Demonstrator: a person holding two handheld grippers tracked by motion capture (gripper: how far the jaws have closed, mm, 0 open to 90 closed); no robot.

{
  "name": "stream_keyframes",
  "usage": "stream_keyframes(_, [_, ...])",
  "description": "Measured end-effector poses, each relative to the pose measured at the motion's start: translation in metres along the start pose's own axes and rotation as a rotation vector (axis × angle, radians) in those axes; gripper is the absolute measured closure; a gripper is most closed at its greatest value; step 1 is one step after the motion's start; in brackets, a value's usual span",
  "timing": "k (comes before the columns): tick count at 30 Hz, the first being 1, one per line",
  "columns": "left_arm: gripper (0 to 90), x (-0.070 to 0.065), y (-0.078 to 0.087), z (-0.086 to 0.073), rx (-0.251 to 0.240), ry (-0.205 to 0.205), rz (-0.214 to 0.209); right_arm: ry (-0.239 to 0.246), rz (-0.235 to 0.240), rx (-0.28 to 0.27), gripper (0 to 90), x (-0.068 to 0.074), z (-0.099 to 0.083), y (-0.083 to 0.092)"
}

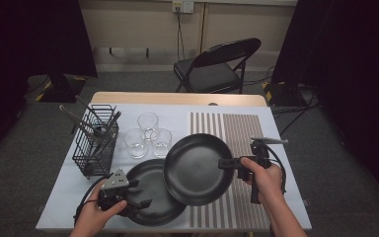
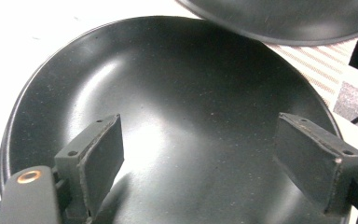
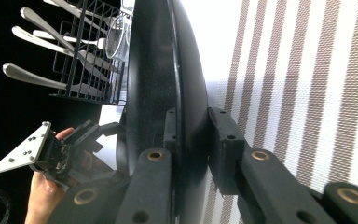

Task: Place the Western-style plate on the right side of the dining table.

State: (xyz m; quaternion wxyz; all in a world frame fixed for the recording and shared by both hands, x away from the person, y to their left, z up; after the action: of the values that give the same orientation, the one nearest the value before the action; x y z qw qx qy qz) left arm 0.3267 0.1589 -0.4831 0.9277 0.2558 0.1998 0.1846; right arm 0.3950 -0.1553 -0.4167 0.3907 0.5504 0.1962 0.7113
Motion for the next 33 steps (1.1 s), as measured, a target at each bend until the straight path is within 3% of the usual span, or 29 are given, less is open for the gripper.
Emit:
stream_keyframes(12, [16.0, 0.005, 0.002, 0.009, 0.017, -0.021, -0.001, -0.032, -0.004, -0.020, 79.0, -0.012, 0.010, 0.013])
stream_keyframes(24, [16.0, 0.004, -0.001, 0.012, 0.014, -0.005, -0.033, -0.080, -0.025, -0.068, 79.0, -0.035, 0.016, 0.024])
stream_keyframes(33, [16.0, 0.005, -0.002, 0.011, 0.024, 0.001, -0.024, -0.094, -0.047, -0.080, 79.0, -0.050, 0.018, 0.026])
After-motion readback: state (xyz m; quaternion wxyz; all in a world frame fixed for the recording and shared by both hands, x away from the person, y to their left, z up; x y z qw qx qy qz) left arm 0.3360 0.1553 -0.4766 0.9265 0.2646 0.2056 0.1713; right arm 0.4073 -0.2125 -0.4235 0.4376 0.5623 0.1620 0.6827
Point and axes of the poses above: each handheld gripper's, and its own axes: y roughly backward along the jaws, z roughly out of its top, x roughly to its left, the point moved 7 cm from there along -y, roughly forward along the jaws, and after that the axes turned 12 degrees about -z, right-handed, at the moved point
